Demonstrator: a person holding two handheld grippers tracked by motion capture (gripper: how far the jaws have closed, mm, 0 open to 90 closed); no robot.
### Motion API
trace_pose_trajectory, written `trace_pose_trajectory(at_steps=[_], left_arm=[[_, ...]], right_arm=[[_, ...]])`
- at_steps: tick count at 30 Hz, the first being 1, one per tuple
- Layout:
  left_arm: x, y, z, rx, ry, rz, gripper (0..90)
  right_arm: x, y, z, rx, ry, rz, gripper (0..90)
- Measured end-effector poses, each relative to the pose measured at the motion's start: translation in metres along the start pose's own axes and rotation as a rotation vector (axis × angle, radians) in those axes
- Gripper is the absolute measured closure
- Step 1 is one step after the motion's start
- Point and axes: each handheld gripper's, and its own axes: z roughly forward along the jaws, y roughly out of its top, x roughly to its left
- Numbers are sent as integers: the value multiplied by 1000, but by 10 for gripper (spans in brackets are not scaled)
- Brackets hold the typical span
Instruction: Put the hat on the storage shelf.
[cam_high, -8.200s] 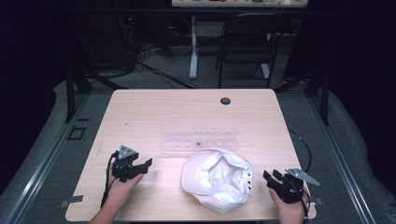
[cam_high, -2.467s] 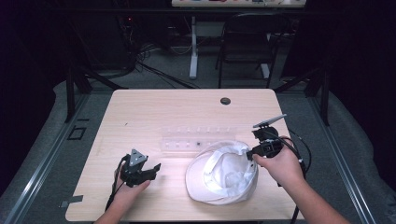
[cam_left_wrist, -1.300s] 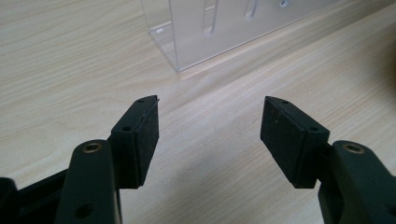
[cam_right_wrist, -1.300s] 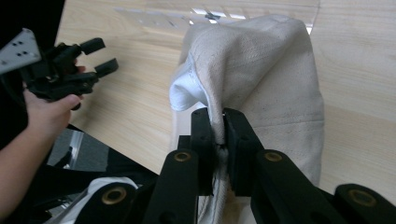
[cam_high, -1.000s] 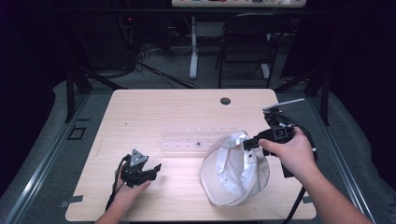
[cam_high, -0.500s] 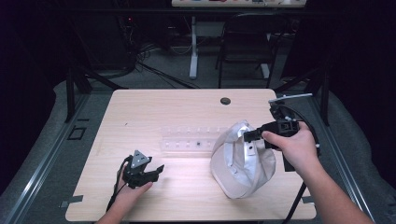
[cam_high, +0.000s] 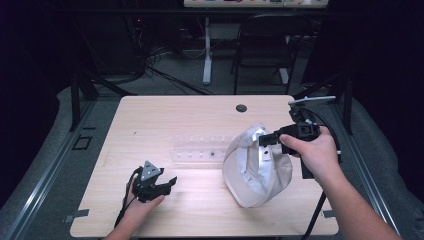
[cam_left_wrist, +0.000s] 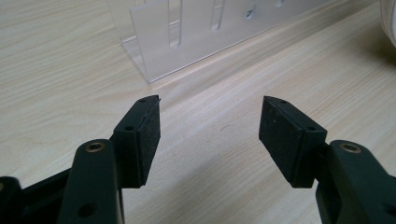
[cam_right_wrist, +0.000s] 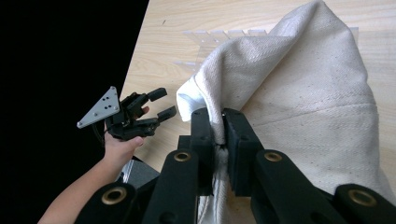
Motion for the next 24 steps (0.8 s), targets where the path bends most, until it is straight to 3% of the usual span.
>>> trace_pose_trajectory(at_steps=[4,12,16,24], left_arm=[[-1,1,-2,-5,-2,-12,399],[-9,5,-6,-23,-14,18,420],[-17,10,-10,-43,-21,43,438],[-42,24,-12,-87,-91,82,440]], right_arm=[[6,4,-2,5,3,-6,829],[21,13,-2,-5,5,-17,829],[28,18,-2,-4,10,-22,829],[38,27,7,-12,29,-30,828]])
